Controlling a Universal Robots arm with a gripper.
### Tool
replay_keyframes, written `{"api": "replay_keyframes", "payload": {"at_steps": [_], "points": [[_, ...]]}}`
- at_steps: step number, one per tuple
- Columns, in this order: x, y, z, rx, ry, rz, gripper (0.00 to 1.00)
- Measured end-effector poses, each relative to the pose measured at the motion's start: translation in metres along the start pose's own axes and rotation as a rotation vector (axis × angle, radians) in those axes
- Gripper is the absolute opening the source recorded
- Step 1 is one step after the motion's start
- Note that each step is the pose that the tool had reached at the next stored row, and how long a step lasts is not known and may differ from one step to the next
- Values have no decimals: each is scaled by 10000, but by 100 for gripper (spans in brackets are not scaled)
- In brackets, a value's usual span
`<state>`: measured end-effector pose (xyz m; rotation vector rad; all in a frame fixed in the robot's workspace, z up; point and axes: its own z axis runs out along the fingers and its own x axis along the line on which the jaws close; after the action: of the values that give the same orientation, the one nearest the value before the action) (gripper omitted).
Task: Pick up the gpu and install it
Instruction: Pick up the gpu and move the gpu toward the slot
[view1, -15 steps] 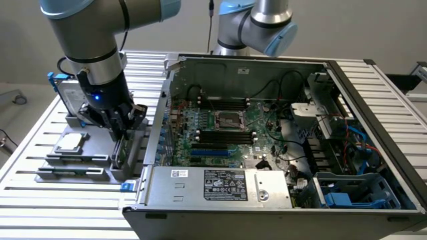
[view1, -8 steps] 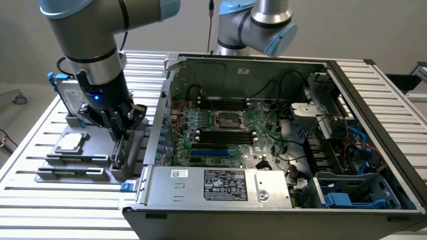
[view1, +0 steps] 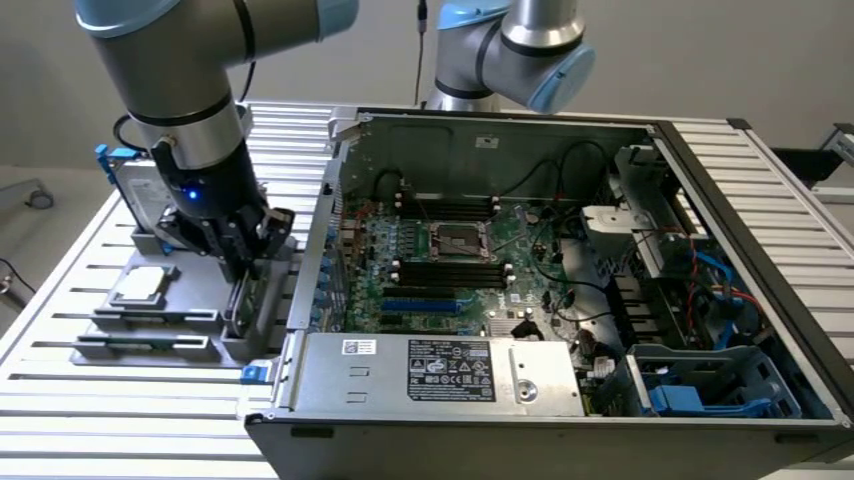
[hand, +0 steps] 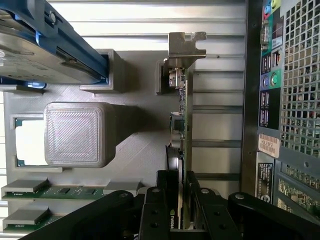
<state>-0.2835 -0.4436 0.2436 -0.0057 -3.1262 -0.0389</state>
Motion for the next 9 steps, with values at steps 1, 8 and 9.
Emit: {"api": "replay_keyframes", "payload": {"at_steps": [1,8,9], "points": [[0,0,-3,-2,-21,-1,26],[2,2,-75,-75,-77,-2,26],[1,2,-90,-86,-79,-3,26]]}}
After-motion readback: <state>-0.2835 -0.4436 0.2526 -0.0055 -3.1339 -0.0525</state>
